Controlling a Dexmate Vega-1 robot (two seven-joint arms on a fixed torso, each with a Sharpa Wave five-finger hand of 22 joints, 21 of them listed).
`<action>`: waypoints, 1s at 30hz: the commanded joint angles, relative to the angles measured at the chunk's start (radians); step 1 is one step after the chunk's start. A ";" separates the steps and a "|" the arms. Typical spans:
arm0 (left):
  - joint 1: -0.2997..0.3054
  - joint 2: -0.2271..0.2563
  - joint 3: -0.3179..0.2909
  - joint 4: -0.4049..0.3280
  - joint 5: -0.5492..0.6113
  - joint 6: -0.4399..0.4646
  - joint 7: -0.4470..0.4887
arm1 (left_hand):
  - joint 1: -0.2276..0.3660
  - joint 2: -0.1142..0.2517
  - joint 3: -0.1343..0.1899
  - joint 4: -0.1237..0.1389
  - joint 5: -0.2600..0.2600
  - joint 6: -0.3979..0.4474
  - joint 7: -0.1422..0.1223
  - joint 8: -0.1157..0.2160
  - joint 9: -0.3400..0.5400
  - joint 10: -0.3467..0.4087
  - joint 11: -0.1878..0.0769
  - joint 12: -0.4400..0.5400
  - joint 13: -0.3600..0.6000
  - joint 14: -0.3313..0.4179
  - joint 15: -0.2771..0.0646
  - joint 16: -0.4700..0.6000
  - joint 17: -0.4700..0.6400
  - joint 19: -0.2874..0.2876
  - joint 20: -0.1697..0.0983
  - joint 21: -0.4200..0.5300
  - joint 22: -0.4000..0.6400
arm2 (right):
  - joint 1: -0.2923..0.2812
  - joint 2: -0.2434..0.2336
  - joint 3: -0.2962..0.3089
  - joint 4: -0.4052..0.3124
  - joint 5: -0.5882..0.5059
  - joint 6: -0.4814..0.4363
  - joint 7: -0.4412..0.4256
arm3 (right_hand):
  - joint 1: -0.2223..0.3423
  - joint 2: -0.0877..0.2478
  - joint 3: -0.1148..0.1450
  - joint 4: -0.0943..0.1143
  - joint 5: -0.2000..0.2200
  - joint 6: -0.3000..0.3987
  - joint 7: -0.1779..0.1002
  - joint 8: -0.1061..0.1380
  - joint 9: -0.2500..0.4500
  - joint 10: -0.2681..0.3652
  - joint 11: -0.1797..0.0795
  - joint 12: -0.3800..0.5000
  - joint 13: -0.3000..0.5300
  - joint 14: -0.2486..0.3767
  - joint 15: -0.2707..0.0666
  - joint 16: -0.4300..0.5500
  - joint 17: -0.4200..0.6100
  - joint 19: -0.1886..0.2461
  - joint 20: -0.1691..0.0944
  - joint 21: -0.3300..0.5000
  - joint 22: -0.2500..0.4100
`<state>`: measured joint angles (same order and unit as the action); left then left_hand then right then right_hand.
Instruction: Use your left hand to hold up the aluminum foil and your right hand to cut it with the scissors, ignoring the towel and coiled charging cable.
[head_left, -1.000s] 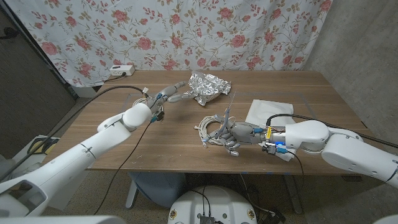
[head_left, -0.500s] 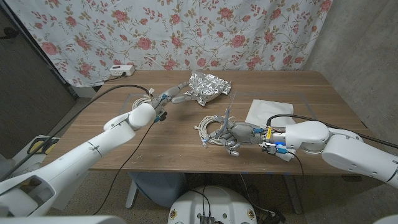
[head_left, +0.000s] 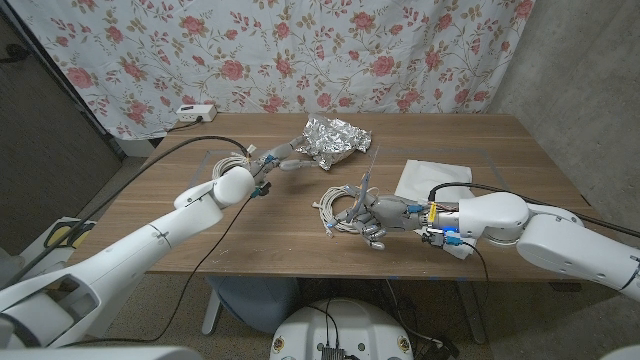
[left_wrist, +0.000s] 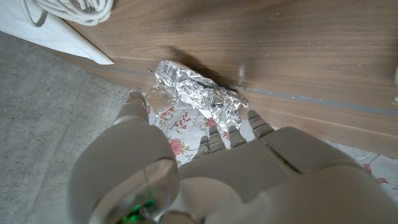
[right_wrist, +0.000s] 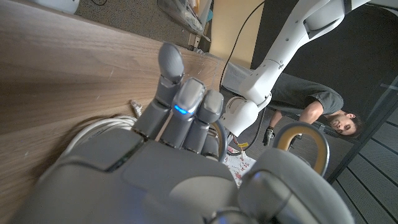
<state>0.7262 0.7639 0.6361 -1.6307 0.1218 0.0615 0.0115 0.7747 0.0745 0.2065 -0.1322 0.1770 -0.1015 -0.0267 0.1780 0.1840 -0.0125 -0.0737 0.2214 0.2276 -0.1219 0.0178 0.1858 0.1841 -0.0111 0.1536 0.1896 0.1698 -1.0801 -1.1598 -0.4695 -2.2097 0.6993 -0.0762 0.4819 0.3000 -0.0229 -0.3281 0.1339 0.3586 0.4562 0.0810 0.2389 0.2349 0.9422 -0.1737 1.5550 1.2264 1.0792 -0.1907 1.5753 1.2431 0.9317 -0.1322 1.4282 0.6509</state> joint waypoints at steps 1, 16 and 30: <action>-0.045 -0.043 0.032 0.079 0.008 -0.023 -0.014 | -0.009 0.000 -0.004 -0.002 0.000 0.006 0.000 0.009 0.001 0.012 -0.002 0.007 0.003 0.003 -0.003 0.004 0.001 0.003 0.001 0.002 0.005 | 0.012 0.006 -0.009 0.005 -0.005 -0.012 0.009 | 0.013 0.000 -0.003 0.004 -0.004 0.086 0.096 -0.003 0.004 -0.001 -0.004 0.005 0.005 -0.001 -0.019 -0.001 0.001 -0.005 -0.012 0.004 -0.004; -0.094 -0.095 0.067 0.153 0.019 -0.066 -0.016 | -0.010 -0.001 -0.005 -0.003 0.001 0.024 -0.010 0.017 0.001 0.030 -0.014 0.015 0.003 0.017 -0.008 0.009 0.001 0.013 -0.001 0.006 0.005 | 0.010 -0.002 0.001 0.015 0.009 -0.012 0.010 | 0.023 0.007 -0.001 0.003 -0.008 0.087 0.097 -0.005 0.005 -0.002 -0.005 0.010 0.009 0.000 -0.019 0.000 0.001 -0.007 -0.013 0.011 -0.011; -0.124 -0.120 0.089 0.182 0.028 -0.068 -0.027 | -0.005 0.004 -0.001 -0.006 0.002 0.036 -0.020 0.021 0.001 0.041 -0.016 0.020 0.002 0.023 -0.010 0.010 0.000 0.019 -0.002 0.007 0.005 | 0.001 -0.005 0.009 0.022 0.011 0.005 0.008 | 0.029 0.012 0.000 0.003 -0.011 0.088 0.097 -0.005 0.006 0.002 -0.004 0.003 -0.001 0.001 -0.019 0.000 0.001 -0.008 -0.013 0.016 -0.012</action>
<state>0.6295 0.6676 0.7052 -1.4784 0.1435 -0.0014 -0.0068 0.7737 0.0735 0.2025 -0.1364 0.1770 -0.0731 -0.0483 0.1932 0.1839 0.0164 -0.0876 0.2340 0.2278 -0.1033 0.0071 0.1858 0.1814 0.0020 0.1481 0.1896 0.1698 -1.0707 -1.1618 -0.4681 -2.1935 0.7062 -0.0877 0.4922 0.3205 -0.0117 -0.3281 0.1340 0.3508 0.4578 0.0823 0.2389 0.2347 0.9420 -0.1735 1.5608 1.2280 1.0792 -0.1907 1.5754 1.2431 0.9226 -0.1303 1.4356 0.6392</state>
